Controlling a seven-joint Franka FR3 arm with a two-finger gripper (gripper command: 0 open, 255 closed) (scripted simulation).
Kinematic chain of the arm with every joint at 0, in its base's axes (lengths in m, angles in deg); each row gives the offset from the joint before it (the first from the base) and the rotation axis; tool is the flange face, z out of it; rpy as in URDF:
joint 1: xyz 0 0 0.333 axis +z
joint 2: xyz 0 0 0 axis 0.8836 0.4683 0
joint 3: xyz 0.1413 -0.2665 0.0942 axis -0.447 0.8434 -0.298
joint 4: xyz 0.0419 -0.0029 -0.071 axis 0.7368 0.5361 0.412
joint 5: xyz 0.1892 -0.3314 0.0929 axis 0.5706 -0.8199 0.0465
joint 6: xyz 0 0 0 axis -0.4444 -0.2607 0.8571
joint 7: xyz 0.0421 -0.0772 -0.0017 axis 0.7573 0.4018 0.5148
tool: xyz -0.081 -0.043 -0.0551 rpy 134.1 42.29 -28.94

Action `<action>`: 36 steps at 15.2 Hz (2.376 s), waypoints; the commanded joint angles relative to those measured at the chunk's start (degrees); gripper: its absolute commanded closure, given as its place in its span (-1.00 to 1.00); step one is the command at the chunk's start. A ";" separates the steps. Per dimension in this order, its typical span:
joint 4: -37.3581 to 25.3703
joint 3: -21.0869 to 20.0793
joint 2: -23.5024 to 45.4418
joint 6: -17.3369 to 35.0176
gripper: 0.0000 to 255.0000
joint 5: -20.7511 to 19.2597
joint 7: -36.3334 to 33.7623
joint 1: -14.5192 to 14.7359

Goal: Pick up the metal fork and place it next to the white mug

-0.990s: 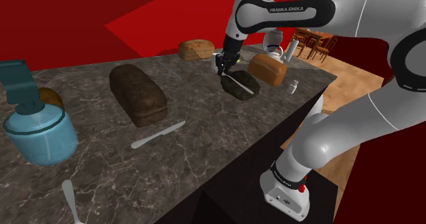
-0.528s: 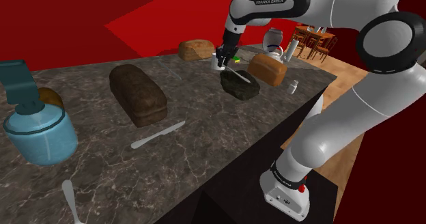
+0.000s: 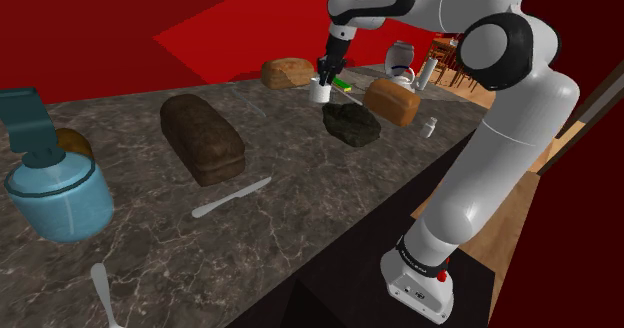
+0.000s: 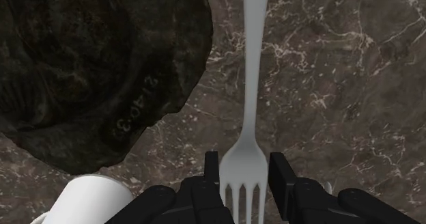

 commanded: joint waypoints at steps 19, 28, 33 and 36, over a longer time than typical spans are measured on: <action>8.47 0.31 5.11 13.37 1.00 1.81 2.47 -0.75; 11.99 0.08 7.99 19.65 1.00 2.97 3.39 -0.92; 13.50 -0.14 9.95 23.05 1.00 3.78 4.01 -1.08; 13.85 -0.23 10.49 23.91 1.00 4.01 4.18 -1.15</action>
